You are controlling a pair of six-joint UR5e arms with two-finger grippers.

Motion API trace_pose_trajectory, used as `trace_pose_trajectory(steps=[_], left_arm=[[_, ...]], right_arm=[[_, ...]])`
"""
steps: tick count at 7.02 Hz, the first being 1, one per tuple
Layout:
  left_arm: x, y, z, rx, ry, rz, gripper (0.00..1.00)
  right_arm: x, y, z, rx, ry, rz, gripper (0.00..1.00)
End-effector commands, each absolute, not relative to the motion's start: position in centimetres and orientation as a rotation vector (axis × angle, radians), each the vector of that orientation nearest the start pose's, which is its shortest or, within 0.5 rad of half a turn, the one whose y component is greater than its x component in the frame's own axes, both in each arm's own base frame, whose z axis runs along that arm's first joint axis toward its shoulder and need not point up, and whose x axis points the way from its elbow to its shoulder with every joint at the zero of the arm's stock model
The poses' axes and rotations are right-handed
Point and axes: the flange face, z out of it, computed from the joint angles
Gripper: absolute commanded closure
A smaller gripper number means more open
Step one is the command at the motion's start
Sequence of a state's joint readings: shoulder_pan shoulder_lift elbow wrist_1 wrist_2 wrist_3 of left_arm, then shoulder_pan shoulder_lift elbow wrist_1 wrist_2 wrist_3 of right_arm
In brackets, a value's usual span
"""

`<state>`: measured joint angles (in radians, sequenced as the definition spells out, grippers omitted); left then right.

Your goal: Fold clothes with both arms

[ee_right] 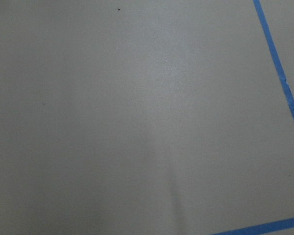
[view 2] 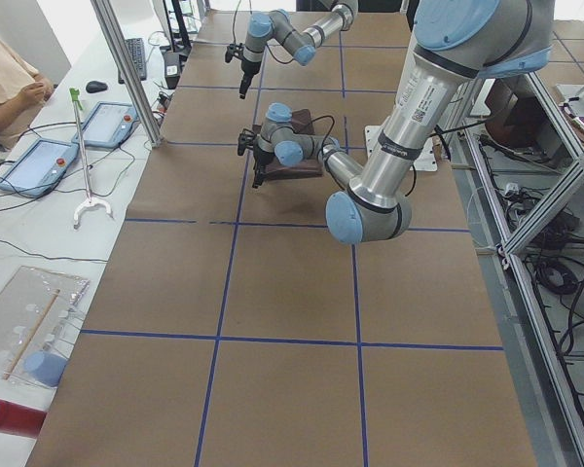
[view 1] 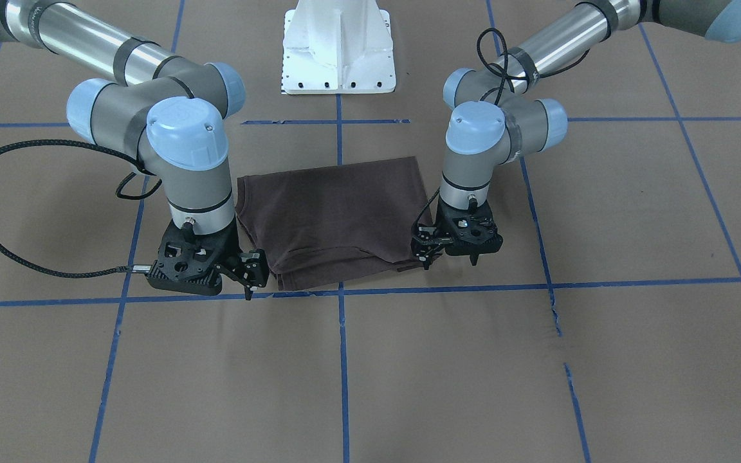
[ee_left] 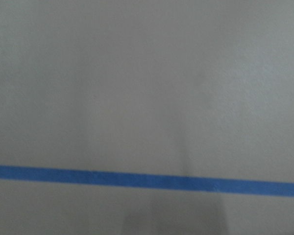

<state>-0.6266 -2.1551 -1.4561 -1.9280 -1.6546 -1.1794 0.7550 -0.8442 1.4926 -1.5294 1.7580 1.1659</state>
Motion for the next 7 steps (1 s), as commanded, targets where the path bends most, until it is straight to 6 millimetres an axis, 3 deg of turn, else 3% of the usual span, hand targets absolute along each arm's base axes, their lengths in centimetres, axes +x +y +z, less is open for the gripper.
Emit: trace_pose_trajectory(steps=[1, 2, 3, 4, 7], left_arm=[[48.4, -54.4, 36.2, 0.367, 0.704, -0.146, 0.00], [48.1, -54.4, 34.8, 0.377, 0.728, -0.142, 0.00], [47.3, -53.6, 31.7, 0.403, 0.782, -0.136, 0.00], [47.7, -52.6, 30.5, 0.403, 0.807, -0.133, 0.00], [51.3, -49.0, 31.8, 0.325, 0.817, -0.122, 0.00]], right_arm=[[-45.7, -58.6, 25.7, 0.227, -0.673, 0.272, 0.00], [-45.6, -58.5, 25.3, 0.229, -0.680, 0.270, 0.00], [-45.5, -58.4, 25.0, 0.233, -0.687, 0.267, 0.00], [-45.5, -58.3, 24.9, 0.233, -0.688, 0.266, 0.00], [-45.6, -58.3, 25.1, 0.231, -0.686, 0.265, 0.00]])
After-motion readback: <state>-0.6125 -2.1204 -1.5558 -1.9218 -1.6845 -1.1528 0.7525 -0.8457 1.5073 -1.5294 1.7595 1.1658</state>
